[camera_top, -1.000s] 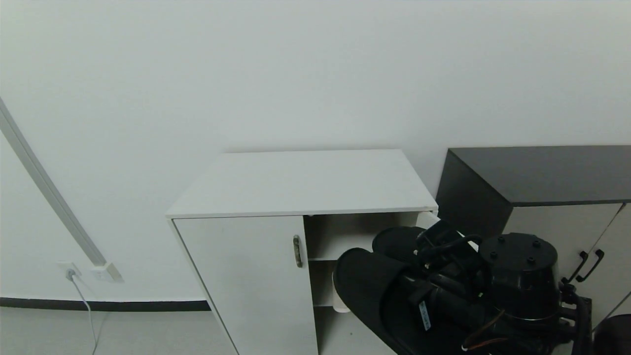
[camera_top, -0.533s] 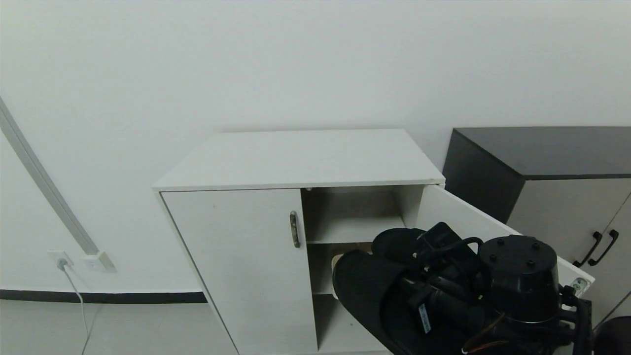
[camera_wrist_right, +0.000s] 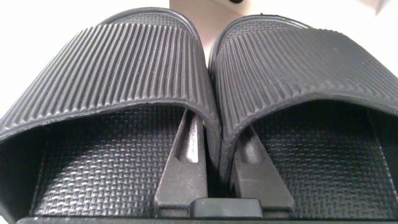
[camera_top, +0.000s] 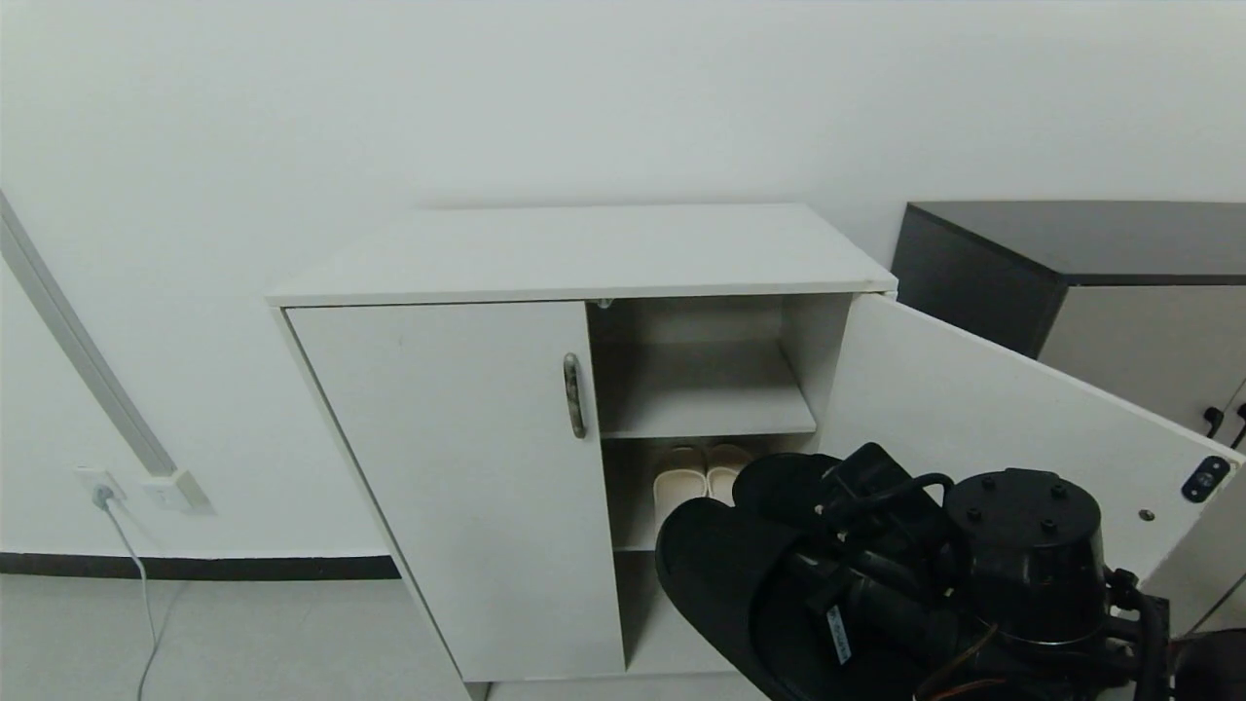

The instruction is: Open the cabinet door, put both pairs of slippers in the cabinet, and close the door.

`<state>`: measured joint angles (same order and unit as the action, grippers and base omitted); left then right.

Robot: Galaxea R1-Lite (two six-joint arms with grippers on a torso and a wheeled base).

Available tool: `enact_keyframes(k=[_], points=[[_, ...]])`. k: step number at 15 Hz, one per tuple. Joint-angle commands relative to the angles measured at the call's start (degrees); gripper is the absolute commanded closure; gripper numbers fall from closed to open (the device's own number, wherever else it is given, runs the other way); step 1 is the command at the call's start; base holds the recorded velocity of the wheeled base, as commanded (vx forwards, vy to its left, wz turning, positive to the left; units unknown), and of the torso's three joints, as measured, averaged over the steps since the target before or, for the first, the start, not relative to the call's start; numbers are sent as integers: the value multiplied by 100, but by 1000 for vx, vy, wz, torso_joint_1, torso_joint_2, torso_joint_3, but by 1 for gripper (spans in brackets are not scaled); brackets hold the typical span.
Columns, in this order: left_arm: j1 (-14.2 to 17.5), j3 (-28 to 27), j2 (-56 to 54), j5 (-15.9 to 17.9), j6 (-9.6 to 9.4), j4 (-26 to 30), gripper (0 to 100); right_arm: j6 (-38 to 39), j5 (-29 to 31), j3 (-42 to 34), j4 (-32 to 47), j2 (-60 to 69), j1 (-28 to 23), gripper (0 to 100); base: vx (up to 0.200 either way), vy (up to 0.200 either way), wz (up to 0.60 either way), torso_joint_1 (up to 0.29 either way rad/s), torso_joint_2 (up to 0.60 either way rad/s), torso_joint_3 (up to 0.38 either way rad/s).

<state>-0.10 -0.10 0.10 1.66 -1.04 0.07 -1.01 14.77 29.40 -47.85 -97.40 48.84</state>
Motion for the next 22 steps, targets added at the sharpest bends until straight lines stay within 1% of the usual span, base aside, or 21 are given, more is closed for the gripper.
enact_keyframes(k=[1, 5, 10, 17, 21, 22], points=[[1, 1, -1, 1, -2, 1, 100, -4, -1, -14, -14, -33, 3, 100, 0, 0, 0, -124, 466, 330], [-8, 1, -1, 1, -11, 1, 100, -22, 25, -31, -181, -103, 12, 100, 0, 0, 0, -93, 456, 351], [1, 1, -1, 1, -11, 1, 100, -31, 25, -84, -243, -121, 12, 100, 0, 0, 0, -33, 401, 355], [1, 1, -1, 1, -2, 1, 100, -57, 17, -93, -313, -130, 3, 100, 0, 0, 0, 0, 0, 0], [-8, 1, -1, 1, -11, 1, 100, -57, 17, -84, -339, -165, 3, 100, 0, 0, 0, -1, 103, 84], [-8, 1, -1, 1, -19, 1, 100, -57, 17, -84, -339, -165, 3, 100, 0, 200, 0, 2, 22, 22]])
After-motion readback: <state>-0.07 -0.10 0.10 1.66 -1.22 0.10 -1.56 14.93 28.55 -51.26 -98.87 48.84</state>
